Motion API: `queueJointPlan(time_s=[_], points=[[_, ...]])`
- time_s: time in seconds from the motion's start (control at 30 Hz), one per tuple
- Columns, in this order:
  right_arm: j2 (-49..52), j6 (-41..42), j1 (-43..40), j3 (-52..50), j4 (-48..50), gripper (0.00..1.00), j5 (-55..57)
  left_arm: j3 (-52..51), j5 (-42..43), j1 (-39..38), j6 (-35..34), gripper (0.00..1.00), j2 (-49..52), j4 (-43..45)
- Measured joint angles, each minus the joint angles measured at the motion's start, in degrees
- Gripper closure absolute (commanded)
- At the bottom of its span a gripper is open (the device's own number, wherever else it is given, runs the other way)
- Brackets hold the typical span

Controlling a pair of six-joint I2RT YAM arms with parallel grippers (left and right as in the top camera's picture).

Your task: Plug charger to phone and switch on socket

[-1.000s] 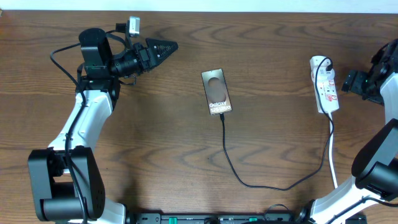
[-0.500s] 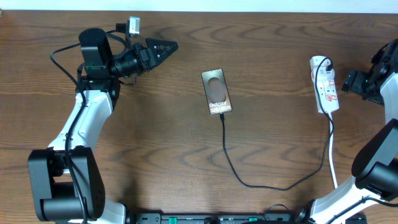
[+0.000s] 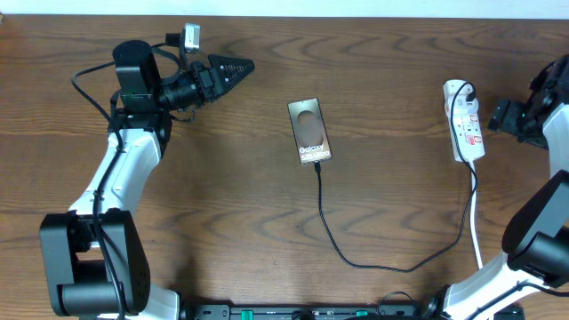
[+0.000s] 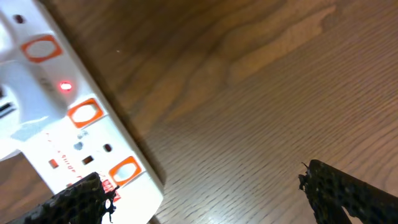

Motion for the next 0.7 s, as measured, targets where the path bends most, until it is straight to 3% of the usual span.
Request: queueJointPlan(time_s=[0.43, 0.7], points=[[-29.1, -0.1, 2.3, 0.0, 0.3, 0.01, 0.3, 0.0, 0.0, 0.0, 0.0, 0.10, 0.0, 0.0], [-30.7, -1.3, 2.8, -0.6, 0.2, 0.01, 2.1, 0.0, 0.0, 0.0, 0.0, 0.10, 0.0, 0.0]])
